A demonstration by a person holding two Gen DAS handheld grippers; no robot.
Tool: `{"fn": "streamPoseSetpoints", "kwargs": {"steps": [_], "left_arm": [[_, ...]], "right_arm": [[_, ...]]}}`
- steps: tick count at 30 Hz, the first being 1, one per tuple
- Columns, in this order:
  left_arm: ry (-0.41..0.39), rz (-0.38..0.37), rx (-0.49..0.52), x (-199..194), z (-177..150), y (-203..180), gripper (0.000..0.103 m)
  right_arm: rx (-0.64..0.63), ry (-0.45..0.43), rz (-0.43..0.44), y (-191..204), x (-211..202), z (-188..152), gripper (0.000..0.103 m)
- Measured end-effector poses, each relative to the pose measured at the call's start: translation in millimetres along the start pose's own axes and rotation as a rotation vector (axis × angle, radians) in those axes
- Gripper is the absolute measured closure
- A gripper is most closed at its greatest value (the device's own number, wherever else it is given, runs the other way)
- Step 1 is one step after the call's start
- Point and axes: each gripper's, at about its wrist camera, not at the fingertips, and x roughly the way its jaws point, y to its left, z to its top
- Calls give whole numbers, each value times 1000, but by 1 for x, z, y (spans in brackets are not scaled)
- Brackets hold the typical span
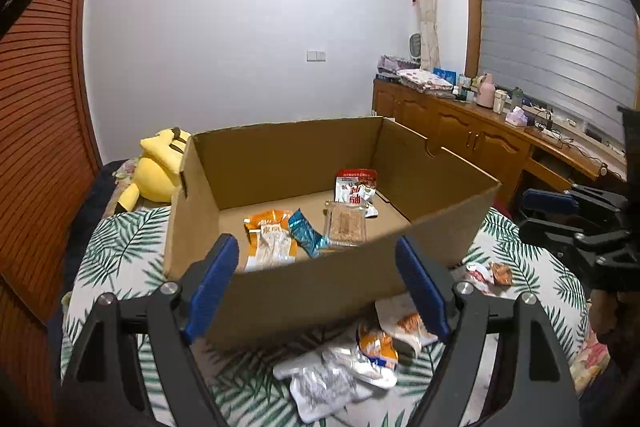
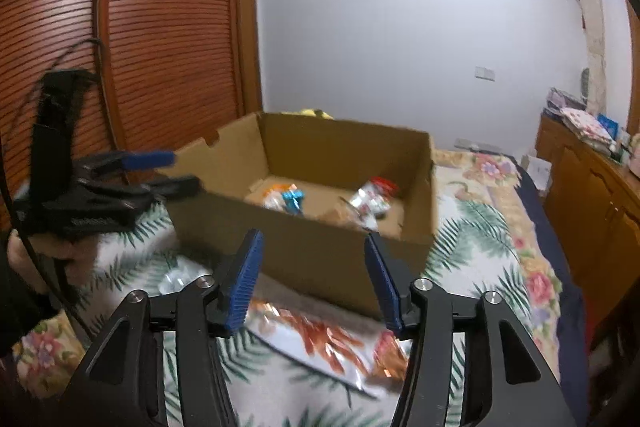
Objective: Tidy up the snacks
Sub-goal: 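Move both tools back to the pile beside the box, then grasp the chicken-feet pouch with right tool while left tool grasps orange-white foil packet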
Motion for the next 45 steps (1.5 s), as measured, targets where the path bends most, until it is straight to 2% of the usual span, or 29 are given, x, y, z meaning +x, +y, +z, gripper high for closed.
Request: {"fn": "streamPoseSetpoints", "kwargs": {"steps": [6, 12, 20, 28, 41, 45], "left_arm": [[41, -3, -32, -3, -33, 2, 21], [109, 1, -45, 10, -57, 5, 21], [118, 16, -50, 14, -72, 9, 21], [132, -10, -57, 16, -76, 9, 21], [129, -23, -122, 16, -78, 20, 21], [136, -24, -130, 18, -79, 22, 21]], "right_arm": [[37, 79, -22, -12, 15, -33, 46], [66, 164, 22, -19, 42, -52, 45], [44, 253, 82, -12, 78, -50, 38], [25, 330, 121, -10, 104, -46, 33], [-26, 376, 173, 12, 81, -60, 30], [-87, 378, 144, 24, 74, -66, 31]]}}
